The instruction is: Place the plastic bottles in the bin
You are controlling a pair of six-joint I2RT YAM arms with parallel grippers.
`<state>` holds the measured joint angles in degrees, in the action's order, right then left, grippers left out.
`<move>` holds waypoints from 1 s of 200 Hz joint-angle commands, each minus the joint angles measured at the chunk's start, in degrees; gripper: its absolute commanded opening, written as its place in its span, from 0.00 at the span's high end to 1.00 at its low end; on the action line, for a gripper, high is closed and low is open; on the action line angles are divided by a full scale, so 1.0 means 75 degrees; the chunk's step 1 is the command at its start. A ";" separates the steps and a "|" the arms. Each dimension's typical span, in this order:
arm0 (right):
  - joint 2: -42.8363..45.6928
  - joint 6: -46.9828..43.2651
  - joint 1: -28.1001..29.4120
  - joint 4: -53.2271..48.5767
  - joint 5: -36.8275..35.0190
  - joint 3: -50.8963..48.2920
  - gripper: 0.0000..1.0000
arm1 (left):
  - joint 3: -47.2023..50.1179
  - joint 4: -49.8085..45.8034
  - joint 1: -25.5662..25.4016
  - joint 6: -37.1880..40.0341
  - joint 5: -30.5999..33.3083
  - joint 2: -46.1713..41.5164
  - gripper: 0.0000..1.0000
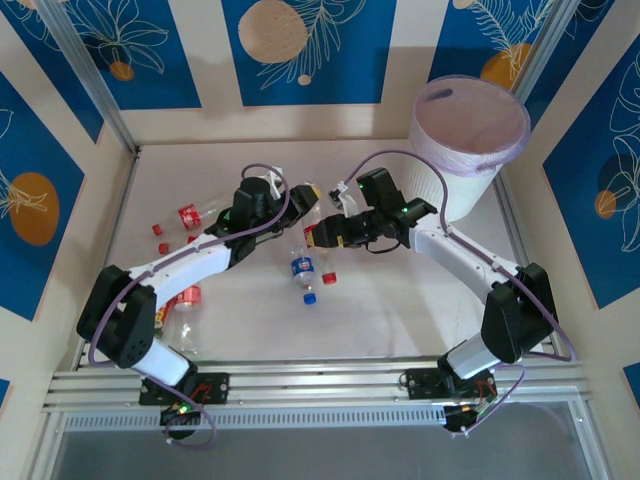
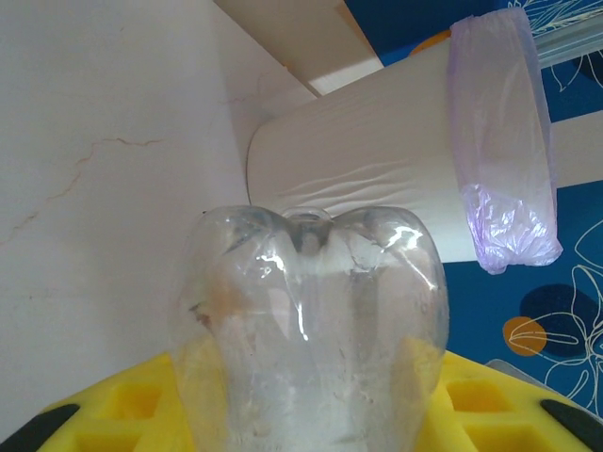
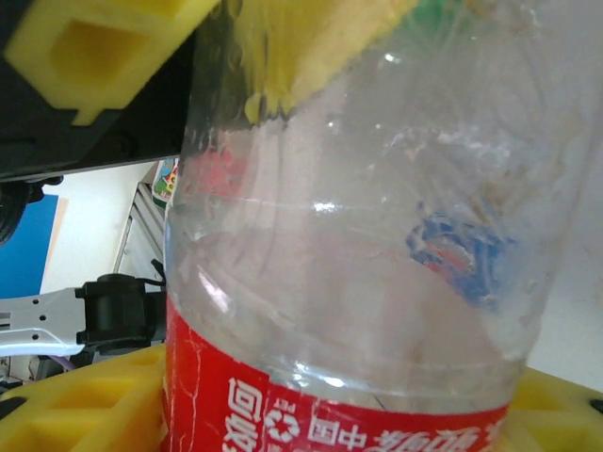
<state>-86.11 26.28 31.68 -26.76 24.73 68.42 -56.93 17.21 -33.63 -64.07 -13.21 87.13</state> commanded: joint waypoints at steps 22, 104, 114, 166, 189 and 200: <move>-0.0074 -0.0036 -0.0069 0.0070 0.0171 -0.0041 0.43 | 0.0054 0.0388 -0.0076 -0.0107 -0.0090 0.0056 0.49; 0.0030 -0.0386 -0.0351 -0.0411 -0.0026 0.0384 0.49 | 0.0335 -0.0013 0.0149 0.0229 -0.0032 -0.0448 0.16; 0.0047 -0.0452 -0.0422 -0.0509 -0.0080 0.0455 0.49 | 0.0400 -0.0107 0.0218 0.0275 -0.0031 -0.0573 0.16; 0.0393 -0.1266 -0.1023 -0.1583 -0.0901 0.1496 0.50 | 0.0868 -0.1163 0.0533 0.0799 0.0067 -0.1379 0.14; 0.0489 -0.1691 -0.1504 -0.2066 -0.1240 0.2286 0.50 | 0.1129 -0.1560 0.0524 0.0960 0.0178 -0.1618 0.14; 0.0511 -0.1850 -0.1816 -0.2228 -0.1408 0.2702 0.50 | 0.1286 -0.1705 0.0507 0.1005 0.0240 -0.1697 0.14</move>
<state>-85.41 17.34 21.85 -38.35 17.65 82.04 -49.89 9.61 -30.00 -59.44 -12.97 76.38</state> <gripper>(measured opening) 0.498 0.862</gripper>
